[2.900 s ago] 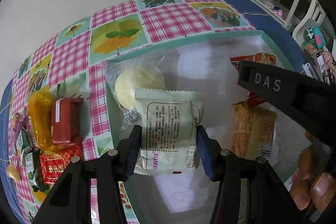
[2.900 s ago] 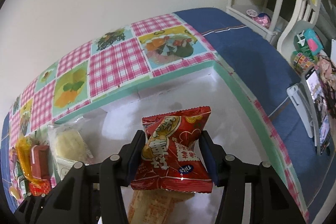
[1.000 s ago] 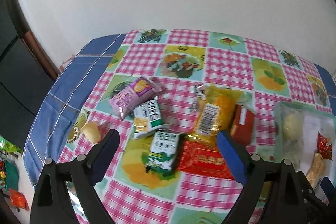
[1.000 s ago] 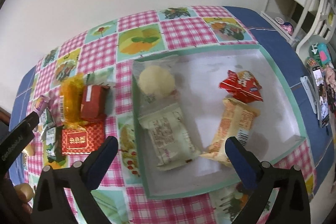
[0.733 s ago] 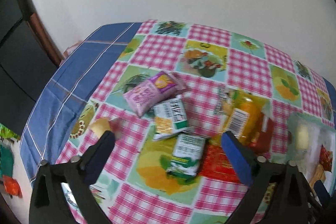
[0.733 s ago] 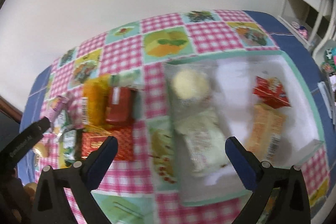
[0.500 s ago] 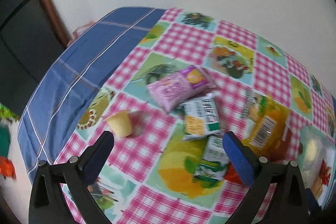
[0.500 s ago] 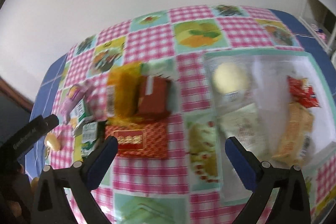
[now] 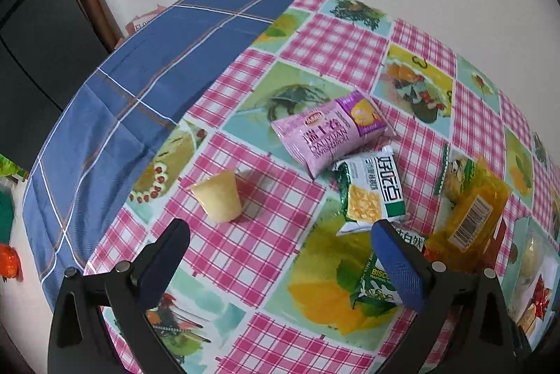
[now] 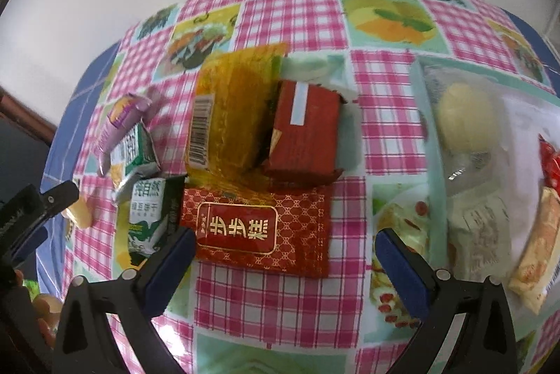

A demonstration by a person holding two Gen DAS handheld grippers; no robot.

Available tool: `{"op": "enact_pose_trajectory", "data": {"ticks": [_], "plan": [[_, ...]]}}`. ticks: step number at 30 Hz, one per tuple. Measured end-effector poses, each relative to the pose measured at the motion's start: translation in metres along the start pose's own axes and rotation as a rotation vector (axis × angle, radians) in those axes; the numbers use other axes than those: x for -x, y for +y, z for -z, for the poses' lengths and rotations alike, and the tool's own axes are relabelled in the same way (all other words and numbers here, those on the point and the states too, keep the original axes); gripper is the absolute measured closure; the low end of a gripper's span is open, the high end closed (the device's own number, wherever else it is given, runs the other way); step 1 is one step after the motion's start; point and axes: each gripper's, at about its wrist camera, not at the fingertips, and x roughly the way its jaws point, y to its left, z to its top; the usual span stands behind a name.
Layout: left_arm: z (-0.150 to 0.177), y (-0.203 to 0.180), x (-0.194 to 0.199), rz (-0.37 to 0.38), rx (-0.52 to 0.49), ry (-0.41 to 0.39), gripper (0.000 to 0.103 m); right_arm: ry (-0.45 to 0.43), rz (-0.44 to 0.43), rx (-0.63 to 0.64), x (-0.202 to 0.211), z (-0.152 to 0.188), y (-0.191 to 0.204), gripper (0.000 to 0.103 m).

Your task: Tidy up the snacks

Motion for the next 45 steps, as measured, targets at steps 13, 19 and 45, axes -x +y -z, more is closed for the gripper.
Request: {"op": "enact_pose_trajectory", "data": {"ticks": [13,19,45], "plan": [[0.007,-0.008,-0.023,0.019,0.015,0.102,0.000,-0.034,-0.083,0.111,-0.010,-0.022,0.023,0.000],[0.006,-0.003,-0.025,0.003,0.028,0.099,0.000,-0.017,-0.098,0.162,-0.021,-0.024,0.035,0.000],[0.006,-0.012,-0.023,0.029,-0.010,0.093,0.000,0.067,-0.087,0.204,-0.034,-0.008,0.030,0.000]]}}
